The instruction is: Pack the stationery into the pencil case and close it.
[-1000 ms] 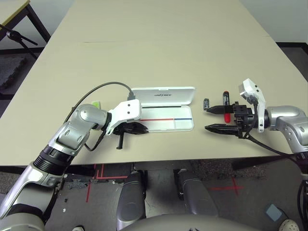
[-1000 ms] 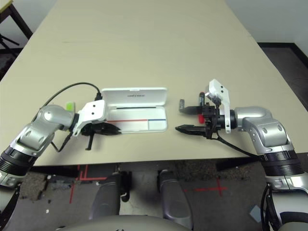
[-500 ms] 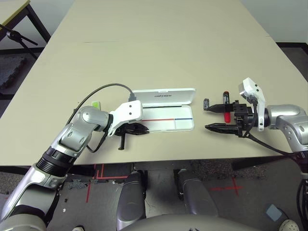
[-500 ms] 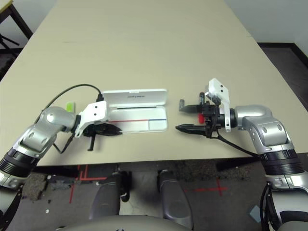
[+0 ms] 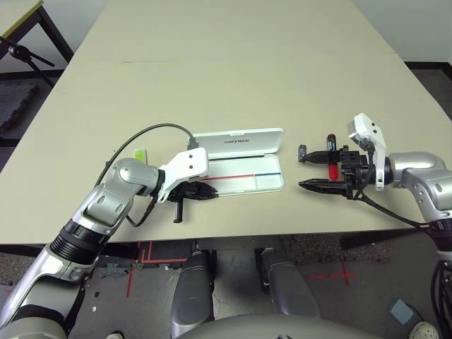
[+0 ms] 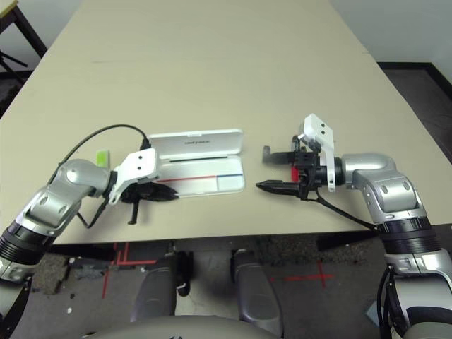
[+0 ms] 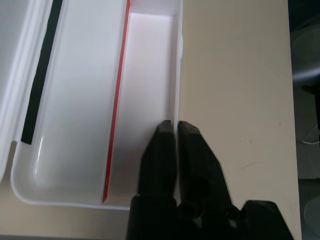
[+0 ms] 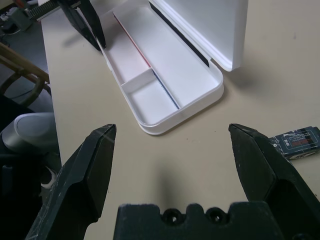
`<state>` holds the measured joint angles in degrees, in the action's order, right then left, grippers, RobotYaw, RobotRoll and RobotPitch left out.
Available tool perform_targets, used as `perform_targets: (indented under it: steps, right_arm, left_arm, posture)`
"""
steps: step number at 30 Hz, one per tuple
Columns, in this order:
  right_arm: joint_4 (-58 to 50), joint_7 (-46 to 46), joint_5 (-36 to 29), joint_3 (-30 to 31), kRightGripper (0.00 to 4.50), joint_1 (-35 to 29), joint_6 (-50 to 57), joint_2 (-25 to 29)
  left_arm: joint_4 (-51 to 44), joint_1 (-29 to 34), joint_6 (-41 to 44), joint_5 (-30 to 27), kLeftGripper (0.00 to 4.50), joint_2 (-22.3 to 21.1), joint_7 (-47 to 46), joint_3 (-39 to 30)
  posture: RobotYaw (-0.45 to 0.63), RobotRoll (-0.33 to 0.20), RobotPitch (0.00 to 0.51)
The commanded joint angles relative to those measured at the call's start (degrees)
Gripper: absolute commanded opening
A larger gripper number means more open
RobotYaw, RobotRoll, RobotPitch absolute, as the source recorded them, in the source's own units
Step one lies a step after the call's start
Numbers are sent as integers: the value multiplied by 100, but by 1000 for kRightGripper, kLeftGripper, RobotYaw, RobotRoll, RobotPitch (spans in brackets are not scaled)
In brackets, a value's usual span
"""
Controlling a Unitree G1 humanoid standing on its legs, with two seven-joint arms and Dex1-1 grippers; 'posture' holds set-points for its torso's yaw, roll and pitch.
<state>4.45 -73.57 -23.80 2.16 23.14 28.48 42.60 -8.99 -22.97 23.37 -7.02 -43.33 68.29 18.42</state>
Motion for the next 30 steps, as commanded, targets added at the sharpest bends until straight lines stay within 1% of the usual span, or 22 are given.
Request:
perform_targets:
  steps: [1,8,9,12,15,17,18,21,22,24,26,29,30]
  right_arm:
    - [-8,23,37,42,4500,-41,-19,30]
    - [77,6,18,-14,4500,11,-72,36]
    - [69,3,-32,-46,4500,40,-49,18]
    - [-16,52,-274,-225,4500,111,85,-78]
    - [-152,331,-672,-601,4500,216,319,-277]
    - [-209,622,-773,-778,4500,277,428,-374]
    - [-208,945,-729,-867,4500,362,501,-435]
    - [-58,2449,-360,-1156,4500,760,785,-734]
    - [-48,2845,-327,-1242,4500,882,975,-816]
    - [-115,3521,-337,-1391,4500,1099,1488,-947]
    - [-152,4361,-127,-1498,4500,1329,1931,-1076]
    - [-236,5406,185,-1546,4500,1585,2807,-1227]
    - [-251,5730,282,-1589,4500,1656,3082,-1304]
  left_arm:
    - [-358,123,-12,9,1438,-191,24,-60]
    - [-1299,80,261,-604,4253,-510,245,-508]
    - [-1367,54,308,-672,4448,-528,238,-562]
    - [-1449,6,387,-829,4448,-527,188,-693]
    - [-1283,15,190,-745,4448,-535,139,-717]
    - [-1240,31,155,-734,4448,-527,115,-710]
    - [-1239,27,178,-761,4448,-501,92,-715]
    - [-1165,-30,159,-726,4448,-438,45,-641]
    - [-1124,-43,122,-687,4448,-432,41,-607]
    - [-1058,-63,65,-635,4448,-414,35,-555]
    - [-1002,-88,30,-610,4448,-384,29,-507]
    - [-906,-125,-17,-564,4448,-332,27,-435]
    - [-871,-131,-37,-547,4448,-310,27,-410]
  posture:
    - [-59,0,185]
    - [-56,0,176]
    - [-53,0,169]
    - [-53,0,169]
    - [-57,0,160]
    - [-62,0,160]
    - [-62,0,160]
    - [-62,0,160]
    - [-80,0,164]
    - [-87,0,165]
    - [-95,0,166]
    - [-95,0,166]
    - [-110,0,164]
